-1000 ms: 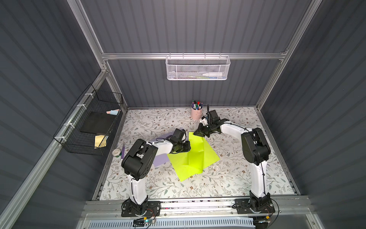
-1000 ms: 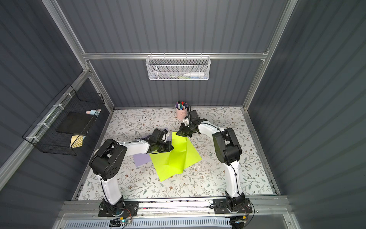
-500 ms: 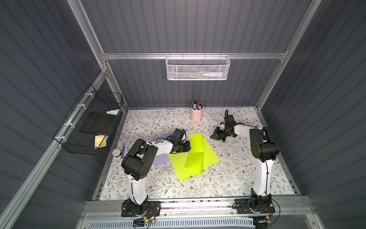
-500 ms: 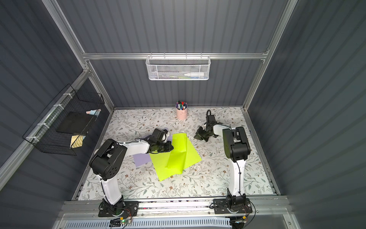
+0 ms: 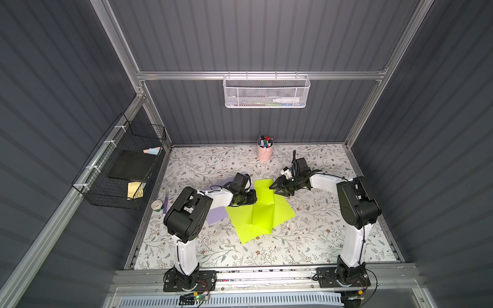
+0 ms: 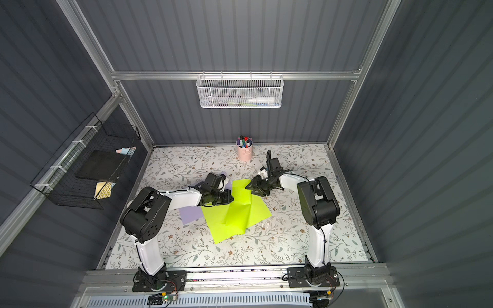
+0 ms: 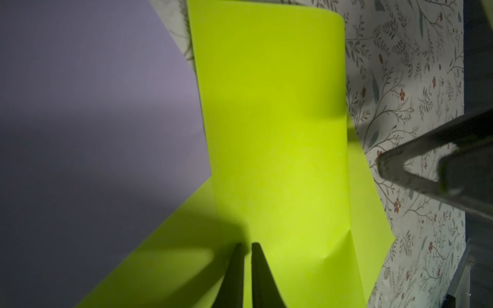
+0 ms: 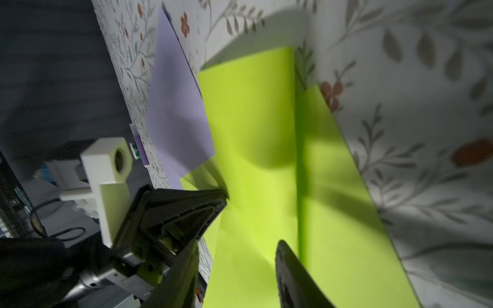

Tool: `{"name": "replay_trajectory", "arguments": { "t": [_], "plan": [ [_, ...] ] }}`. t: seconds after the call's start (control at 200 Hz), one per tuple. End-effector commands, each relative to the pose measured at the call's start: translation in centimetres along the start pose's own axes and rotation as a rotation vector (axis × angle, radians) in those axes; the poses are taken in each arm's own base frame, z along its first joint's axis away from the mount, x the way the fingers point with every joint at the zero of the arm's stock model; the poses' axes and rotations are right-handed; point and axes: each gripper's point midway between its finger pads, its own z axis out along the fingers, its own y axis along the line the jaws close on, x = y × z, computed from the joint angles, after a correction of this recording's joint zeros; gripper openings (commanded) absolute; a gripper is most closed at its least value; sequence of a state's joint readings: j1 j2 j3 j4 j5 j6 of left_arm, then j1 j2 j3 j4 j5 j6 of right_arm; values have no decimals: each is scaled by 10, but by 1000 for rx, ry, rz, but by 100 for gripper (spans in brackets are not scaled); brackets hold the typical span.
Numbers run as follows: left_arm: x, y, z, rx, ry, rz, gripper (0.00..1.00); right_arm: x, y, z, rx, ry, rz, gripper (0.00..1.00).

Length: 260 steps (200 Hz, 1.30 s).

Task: Fold the rectangular paper in half along the long edge
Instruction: Fold the paper.

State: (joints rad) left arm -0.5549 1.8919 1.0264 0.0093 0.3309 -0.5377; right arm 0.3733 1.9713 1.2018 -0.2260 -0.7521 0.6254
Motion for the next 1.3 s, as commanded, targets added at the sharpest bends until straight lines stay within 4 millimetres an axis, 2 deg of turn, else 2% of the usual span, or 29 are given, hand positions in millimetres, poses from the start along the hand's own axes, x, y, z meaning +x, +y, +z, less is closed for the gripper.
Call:
{"name": "replay_trajectory", "arguments": {
  "t": [0.0,0.155,0.37,0.525,0.81,0.86,1.016,1.121,1.156,1.206,1.296],
  "plan": [
    [39,31,12,-105,131,-26,12,9,-11,2,3,17,23,50],
    [40,31,13,-106,133,-27,12,16,-16,5,1,23,32,51],
    [41,32,13,-109,134,-29,12,21,-12,27,-1,75,9,51],
    [41,33,12,-111,133,-29,12,17,-13,35,-10,78,16,46],
    [41,33,12,-111,133,-29,12,15,-16,32,20,54,10,10],
    [42,33,12,-112,134,-29,12,15,-17,32,27,51,12,0],
    [42,34,12,-115,135,-30,12,11,-15,30,25,37,11,0],
    [43,34,12,-115,137,-30,12,7,-15,28,43,27,11,35],
    [43,34,12,-114,136,-29,12,4,-15,27,47,24,11,43],
    [43,34,13,-114,138,-29,12,-1,-15,26,49,16,13,47],
    [44,34,13,-113,139,-30,12,-11,-16,24,45,5,18,47]
  ]
}}
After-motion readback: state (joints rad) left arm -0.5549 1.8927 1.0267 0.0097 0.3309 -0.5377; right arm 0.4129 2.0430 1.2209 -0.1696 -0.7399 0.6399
